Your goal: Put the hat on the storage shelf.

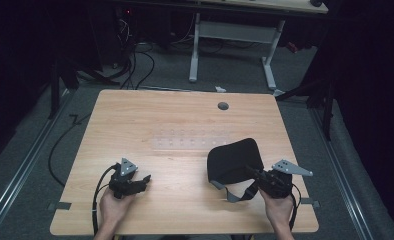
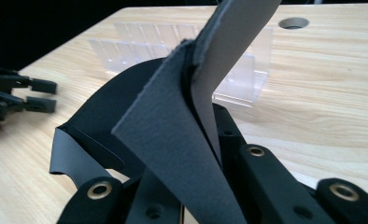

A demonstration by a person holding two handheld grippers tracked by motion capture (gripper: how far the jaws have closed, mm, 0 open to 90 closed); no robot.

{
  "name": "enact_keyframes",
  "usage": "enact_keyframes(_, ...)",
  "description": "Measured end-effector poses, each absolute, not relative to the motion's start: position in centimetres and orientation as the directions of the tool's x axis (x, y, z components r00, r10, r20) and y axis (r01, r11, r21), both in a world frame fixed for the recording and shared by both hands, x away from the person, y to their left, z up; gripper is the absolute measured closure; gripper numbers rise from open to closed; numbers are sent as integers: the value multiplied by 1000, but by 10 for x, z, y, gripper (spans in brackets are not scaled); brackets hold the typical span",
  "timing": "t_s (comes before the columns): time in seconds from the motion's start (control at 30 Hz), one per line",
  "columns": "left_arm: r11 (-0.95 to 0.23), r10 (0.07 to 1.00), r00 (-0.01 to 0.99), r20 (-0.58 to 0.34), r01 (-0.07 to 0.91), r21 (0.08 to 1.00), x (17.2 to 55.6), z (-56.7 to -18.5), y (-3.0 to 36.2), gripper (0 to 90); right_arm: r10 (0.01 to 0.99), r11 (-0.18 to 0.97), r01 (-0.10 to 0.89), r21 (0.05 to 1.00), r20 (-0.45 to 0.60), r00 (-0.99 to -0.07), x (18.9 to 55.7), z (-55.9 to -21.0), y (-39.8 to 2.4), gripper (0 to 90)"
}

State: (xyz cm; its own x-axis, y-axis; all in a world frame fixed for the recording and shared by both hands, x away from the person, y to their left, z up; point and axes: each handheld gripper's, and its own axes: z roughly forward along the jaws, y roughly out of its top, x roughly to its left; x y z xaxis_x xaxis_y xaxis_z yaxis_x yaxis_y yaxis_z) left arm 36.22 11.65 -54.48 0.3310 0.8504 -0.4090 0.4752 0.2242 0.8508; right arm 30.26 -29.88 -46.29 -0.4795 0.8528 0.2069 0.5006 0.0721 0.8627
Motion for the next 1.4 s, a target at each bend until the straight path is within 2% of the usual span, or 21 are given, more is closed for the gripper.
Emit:
enact_keyframes(0.23,181,796,443,-412,475,861,342,-532,100,352,831,63,505,861,235,-504,304,-460,-291,846)
enact_keyframes(0.43,187,747,495,-443,484,855,330,-517,89,355,816,72,513,855,246,-523,307,-459,-281,846)
enact_keyframes(0.63,178,706,560,-434,452,874,321,-504,80,337,796,85,515,853,252,-550,311,-458,-269,846)
enact_keyframes(1.4,91,674,657,-338,379,921,309,-493,57,262,735,153,548,823,276,-620,326,-454,-226,845)
